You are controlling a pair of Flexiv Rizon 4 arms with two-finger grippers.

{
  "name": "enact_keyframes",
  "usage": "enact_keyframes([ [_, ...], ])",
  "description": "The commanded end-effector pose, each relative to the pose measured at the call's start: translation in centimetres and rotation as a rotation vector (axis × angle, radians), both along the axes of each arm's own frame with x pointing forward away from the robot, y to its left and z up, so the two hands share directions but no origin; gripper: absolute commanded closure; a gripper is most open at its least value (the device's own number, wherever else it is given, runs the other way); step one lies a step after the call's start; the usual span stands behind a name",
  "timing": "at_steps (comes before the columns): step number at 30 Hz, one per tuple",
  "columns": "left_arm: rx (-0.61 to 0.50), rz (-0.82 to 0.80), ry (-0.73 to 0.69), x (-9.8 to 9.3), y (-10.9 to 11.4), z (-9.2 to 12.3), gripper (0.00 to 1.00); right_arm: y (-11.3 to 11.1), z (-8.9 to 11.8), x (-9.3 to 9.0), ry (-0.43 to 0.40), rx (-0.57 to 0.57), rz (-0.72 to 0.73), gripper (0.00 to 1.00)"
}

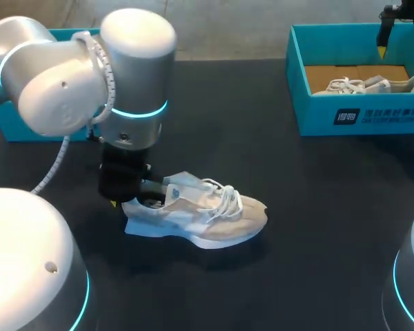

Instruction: Take the shoe out of the shoebox, open the shoe tongue, remove and reinsert the insole, then place the shoe into the shoebox

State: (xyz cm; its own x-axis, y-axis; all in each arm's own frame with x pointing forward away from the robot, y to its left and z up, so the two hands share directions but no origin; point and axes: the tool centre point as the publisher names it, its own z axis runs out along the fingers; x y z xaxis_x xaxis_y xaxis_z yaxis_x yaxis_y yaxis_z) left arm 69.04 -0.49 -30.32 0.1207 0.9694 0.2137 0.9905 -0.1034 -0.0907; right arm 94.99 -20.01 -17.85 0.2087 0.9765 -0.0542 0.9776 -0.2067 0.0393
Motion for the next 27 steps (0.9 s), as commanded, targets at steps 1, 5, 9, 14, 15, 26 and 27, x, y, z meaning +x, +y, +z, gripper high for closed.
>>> enact_keyframes([
  [1, 0.002, 0.000, 0.001, 0.1, -0.2, 0.1, 1.00, 0.0, 0.0, -0.1, -0.003, 0.001, 0.001, 0.00],
  [5, 0.002, 0.000, 0.001, 0.1, -0.2, 0.1, 1.00, 0.0, 0.0, -0.1, -0.003, 0.001, 0.001, 0.00],
  [9, -0.018, 0.045, 0.021, 0.1, -0.6, -0.5, 1.00, 0.0, 0.0, -0.1, -0.003, 0.001, 0.001, 0.00],
  [14, -0.037, 0.075, 0.006, 0.0, -1.8, -1.6, 1.00, 0.0, 0.0, -0.1, -0.003, 0.001, 0.001, 0.00],
  [15, -0.035, 0.079, -0.005, 0.0, -2.1, -2.0, 1.00, 0.0, 0.0, -0.1, -0.003, 0.001, 0.001, 0.00],
  [26, -0.009, 0.093, 0.010, 0.9, -4.8, -4.7, 1.00, 0.0, 0.0, -0.1, -0.003, 0.001, 0.001, 0.00],
  [27, -0.007, 0.093, 0.008, 1.0, -5.0, -5.0, 1.00, 0.0, 0.0, -0.1, -0.003, 0.001, 0.001, 0.00],
])
